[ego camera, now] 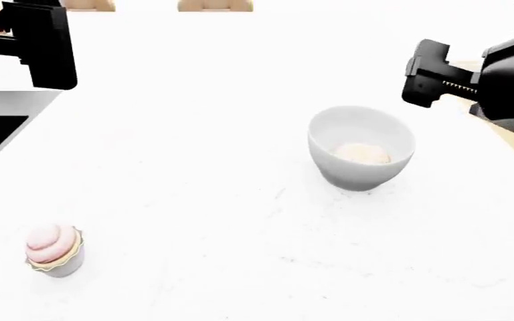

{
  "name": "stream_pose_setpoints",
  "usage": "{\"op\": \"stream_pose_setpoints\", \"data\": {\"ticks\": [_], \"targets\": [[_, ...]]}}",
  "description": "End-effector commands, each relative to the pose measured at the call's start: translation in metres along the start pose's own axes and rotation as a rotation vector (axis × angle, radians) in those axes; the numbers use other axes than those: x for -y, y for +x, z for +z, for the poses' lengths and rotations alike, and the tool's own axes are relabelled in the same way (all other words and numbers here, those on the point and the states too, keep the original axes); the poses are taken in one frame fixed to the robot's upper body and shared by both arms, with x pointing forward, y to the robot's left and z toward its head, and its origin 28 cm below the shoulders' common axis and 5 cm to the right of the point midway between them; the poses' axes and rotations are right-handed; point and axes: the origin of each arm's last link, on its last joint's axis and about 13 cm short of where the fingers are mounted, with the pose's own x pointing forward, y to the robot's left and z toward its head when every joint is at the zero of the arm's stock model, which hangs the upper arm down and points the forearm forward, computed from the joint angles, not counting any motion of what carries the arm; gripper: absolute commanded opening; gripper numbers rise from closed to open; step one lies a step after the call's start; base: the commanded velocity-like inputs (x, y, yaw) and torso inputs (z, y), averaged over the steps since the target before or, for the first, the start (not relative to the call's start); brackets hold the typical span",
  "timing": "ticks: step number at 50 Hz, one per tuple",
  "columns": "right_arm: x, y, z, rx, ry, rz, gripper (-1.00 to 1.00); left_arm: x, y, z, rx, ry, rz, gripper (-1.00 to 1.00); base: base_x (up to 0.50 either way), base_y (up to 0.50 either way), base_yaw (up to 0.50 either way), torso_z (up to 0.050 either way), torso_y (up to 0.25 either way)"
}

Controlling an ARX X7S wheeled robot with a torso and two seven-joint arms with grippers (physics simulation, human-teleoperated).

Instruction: Pick up the bowl with donut and place it on the tray. Pick up the cupcake and place it on the tray.

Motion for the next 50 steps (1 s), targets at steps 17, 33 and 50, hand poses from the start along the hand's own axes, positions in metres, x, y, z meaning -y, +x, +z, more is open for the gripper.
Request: {"op": "stream_pose_setpoints", "data": {"ticks": [17, 33, 50], "targets": [[0.011, 0.023, -0.014, -0.069, 0.422, 0.104, 1.0, -0.003, -0.002, -0.003, -0.002, -0.009, 0.006, 1.0, 0.0, 0.0, 0.0, 0.0, 0.0], [0.024, 0.043, -0.035, -0.04, 0.469, 0.087, 1.0, -0.007, -0.005, -0.008, 0.008, -0.022, 0.006, 1.0, 0.0, 0.0, 0.0, 0.0, 0.0], [0.03, 0.057, -0.046, -0.048, 0.524, 0.038, 1.0, -0.009, 0.001, -0.015, 0.005, -0.036, -0.001, 1.0, 0.0, 0.0, 0.0, 0.0, 0.0]]}}
